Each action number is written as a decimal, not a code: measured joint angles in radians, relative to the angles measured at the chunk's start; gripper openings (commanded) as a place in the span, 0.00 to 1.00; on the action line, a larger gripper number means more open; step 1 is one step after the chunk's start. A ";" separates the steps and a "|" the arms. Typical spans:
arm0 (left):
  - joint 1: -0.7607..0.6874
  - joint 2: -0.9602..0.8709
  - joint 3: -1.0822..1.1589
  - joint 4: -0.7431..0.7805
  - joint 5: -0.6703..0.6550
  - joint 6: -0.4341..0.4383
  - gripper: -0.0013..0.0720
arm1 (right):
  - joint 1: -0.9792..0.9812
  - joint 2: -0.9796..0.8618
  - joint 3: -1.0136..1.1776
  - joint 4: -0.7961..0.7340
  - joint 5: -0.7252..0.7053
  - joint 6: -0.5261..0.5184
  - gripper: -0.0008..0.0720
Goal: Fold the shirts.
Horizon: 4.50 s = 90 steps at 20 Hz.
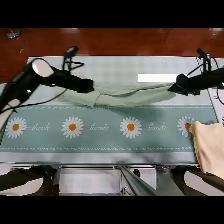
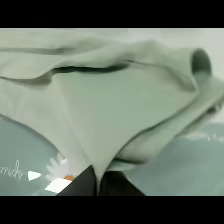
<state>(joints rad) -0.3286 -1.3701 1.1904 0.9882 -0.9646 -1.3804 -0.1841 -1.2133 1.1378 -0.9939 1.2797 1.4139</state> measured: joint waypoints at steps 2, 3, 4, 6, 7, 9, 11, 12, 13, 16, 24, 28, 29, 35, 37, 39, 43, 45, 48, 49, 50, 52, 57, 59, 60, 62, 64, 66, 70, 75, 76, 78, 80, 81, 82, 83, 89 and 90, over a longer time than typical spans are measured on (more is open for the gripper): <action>-0.109 -0.054 0.016 -0.002 0.063 -0.022 0.05 | 0.001 0.172 -0.099 -0.008 0.004 0.008 0.03; -0.161 -0.092 0.034 -0.002 0.096 -0.038 0.05 | 0.001 0.253 -0.143 -0.015 0.012 0.020 0.03; -0.208 -0.132 0.055 -0.002 0.115 -0.054 0.05 | 0.001 0.319 -0.178 -0.028 0.021 0.034 0.03; -0.293 -0.223 0.112 -0.005 0.145 -0.088 0.05 | 0.001 0.428 -0.227 -0.051 0.048 0.066 0.03; -0.331 -0.271 0.145 -0.009 0.154 -0.100 0.05 | 0.001 0.470 -0.243 -0.059 0.062 0.076 0.03; -0.396 -0.351 0.204 -0.038 0.153 -0.118 0.05 | 0.001 0.523 -0.262 -0.071 0.089 0.093 0.03; -0.455 -0.415 0.253 -0.081 0.121 -0.124 0.05 | 0.001 0.551 -0.272 -0.077 0.100 0.099 0.03; -0.480 -0.438 0.270 -0.107 0.114 -0.117 0.05 | 0.001 0.559 -0.274 -0.077 0.101 0.102 0.03; -0.505 -0.457 0.284 -0.128 0.086 -0.105 0.05 | 0.001 0.565 -0.276 -0.079 0.100 0.102 0.03; -0.530 -0.473 0.305 -0.175 0.003 -0.065 0.05 | 0.001 0.571 -0.278 -0.075 0.084 0.101 0.03; -0.133 -0.190 0.277 -0.065 -0.225 -0.023 0.05 | 0.218 0.335 -0.116 -0.019 0.003 0.090 0.03; 0.127 0.145 0.085 -0.014 -0.268 -0.006 0.05 | 0.426 0.009 0.203 -0.012 -0.041 0.109 0.03; 0.176 0.233 0.022 -0.008 -0.262 -0.002 0.05 | 0.479 -0.090 0.308 -0.011 -0.048 0.119 0.03; 0.321 0.661 -0.361 0.006 -0.240 0.004 0.05 | 0.698 -0.608 0.850 -0.002 -0.059 0.189 0.03; 0.333 0.720 -0.441 0.007 -0.236 -0.001 0.05 | 0.732 -0.707 0.915 0.016 -0.079 0.204 0.03; 0.340 0.751 -0.499 0.006 -0.218 -0.001 0.05 | 0.755 -0.772 0.947 0.037 -0.095 0.211 0.03; 0.344 0.765 -0.553 0.006 -0.172 -0.004 0.05 | 0.785 -0.842 0.973 0.077 -0.140 0.215 0.42; 0.346 0.759 -0.563 0.002 -0.150 -0.004 0.05 | 0.795 -0.863 0.977 0.128 -0.193 0.201 0.88; 0.346 0.742 -0.570 -0.001 -0.120 -0.004 0.05 | 0.791 -0.874 0.978 0.252 -0.241 0.141 0.88; 0.346 0.737 -0.571 -0.001 -0.108 -0.004 0.05 | 0.773 -0.864 0.978 0.278 -0.246 0.127 0.88; 0.346 0.732 -0.572 -0.001 -0.103 -0.004 0.05 | 0.746 -0.848 0.978 0.297 -0.240 0.121 0.88; 0.346 0.727 -0.573 -0.001 -0.089 -0.004 0.05 | 0.663 -0.794 0.978 0.328 -0.162 0.108 0.88; 0.346 0.723 -0.573 -0.001 -0.067 -0.004 0.05 | 0.415 -0.473 0.767 0.097 0.140 0.106 0.88; 0.346 0.722 -0.574 -0.001 -0.058 -0.004 0.05 | 0.360 -0.266 0.498 -0.059 0.100 0.148 0.88; 0.346 0.722 -0.575 -0.001 -0.055 -0.004 0.05 | 0.344 -0.153 0.328 -0.095 0.037 0.180 0.88; 0.346 0.722 -0.575 -0.001 -0.048 -0.004 0.05 | 0.327 0.039 0.002 -0.092 -0.122 0.231 0.88; 0.346 0.722 -0.575 -0.001 -0.035 -0.004 0.05 | 0.318 0.188 -0.291 -0.027 -0.267 0.260 0.88; 0.346 0.721 -0.575 -0.001 -0.023 -0.004 0.05 | 0.314 0.265 -0.479 0.055 -0.345 0.256 0.88; 0.345 0.703 -0.575 -0.002 -0.003 -0.005 0.05 | 0.351 0.303 -0.639 0.164 -0.440 0.232 0.88; 0.345 0.621 -0.575 -0.034 0.007 -0.004 0.05 | 0.439 0.181 -0.669 0.313 -0.563 0.198 0.88; 0.345 0.603 -0.575 -0.044 0.007 -0.004 0.05 | 0.453 0.138 -0.652 0.346 -0.579 0.180 0.88; 0.345 0.569 -0.575 -0.062 0.008 -0.004 0.05 | 0.477 0.044 -0.599 0.399 -0.601 0.150 0.87; 0.345 0.544 -0.575 -0.070 0.010 -0.003 0.05 | 0.503 -0.055 -0.526 0.430 -0.608 0.130 0.84; 0.345 0.536 -0.575 -0.074 0.012 -0.003 0.05 | 0.517 -0.104 -0.484 0.443 -0.602 0.124 0.84; 0.345 0.530 -0.575 -0.077 0.016 0.000 0.05 | 0.534 -0.156 -0.438 0.457 -0.591 0.117 0.84; 0.345 0.526 -0.575 -0.078 0.018 0.001 0.05 | 0.548 -0.206 -0.390 0.468 -0.570 0.111 0.75; 0.345 0.516 -0.575 -0.084 0.027 0.008 0.05 | 0.555 -0.376 -0.081 0.431 -0.435 0.047 0.03; 0.345 0.515 -0.575 -0.084 0.027 0.007 0.05 | 0.541 -0.377 -0.001 0.403 -0.392 0.043 0.03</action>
<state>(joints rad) 0.0166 -0.8547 0.6155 0.9047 -0.9375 -1.3731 0.3569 -1.5906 1.1366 -0.5911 0.8879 1.4567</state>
